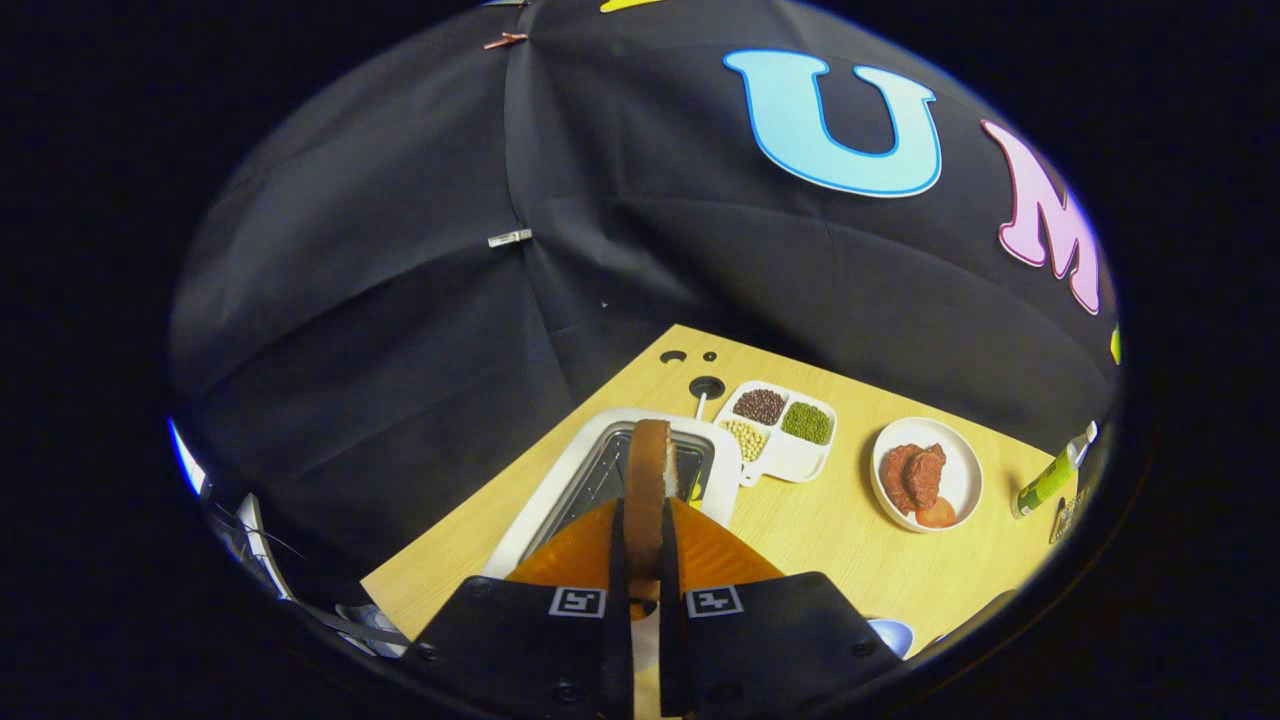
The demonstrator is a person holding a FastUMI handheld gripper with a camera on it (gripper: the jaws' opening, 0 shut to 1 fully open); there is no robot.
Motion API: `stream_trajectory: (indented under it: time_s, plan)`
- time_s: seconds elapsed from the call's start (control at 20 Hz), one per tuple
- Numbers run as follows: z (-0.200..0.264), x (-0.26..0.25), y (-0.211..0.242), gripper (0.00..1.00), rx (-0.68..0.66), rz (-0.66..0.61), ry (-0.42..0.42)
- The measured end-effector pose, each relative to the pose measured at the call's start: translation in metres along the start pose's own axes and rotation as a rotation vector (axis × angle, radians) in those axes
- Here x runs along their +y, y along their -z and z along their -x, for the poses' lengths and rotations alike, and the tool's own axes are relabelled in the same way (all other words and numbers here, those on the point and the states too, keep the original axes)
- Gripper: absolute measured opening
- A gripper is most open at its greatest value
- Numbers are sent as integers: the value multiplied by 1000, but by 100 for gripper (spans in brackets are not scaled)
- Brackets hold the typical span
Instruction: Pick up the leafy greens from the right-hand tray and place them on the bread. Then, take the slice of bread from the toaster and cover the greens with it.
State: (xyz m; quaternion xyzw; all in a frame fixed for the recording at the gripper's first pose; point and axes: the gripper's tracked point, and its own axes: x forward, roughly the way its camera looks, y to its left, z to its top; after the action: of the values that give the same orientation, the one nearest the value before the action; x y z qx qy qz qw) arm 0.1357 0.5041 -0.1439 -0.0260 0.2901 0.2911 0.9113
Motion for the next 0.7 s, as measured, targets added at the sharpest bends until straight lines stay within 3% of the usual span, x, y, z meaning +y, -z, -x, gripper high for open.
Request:
stream_trajectory:
  time_s: [0.35,0.7]
  plan:
    - [60,-39,-36,14,-98,-46,-1]
    - [109,-98,-10,14,-94,-153,23]
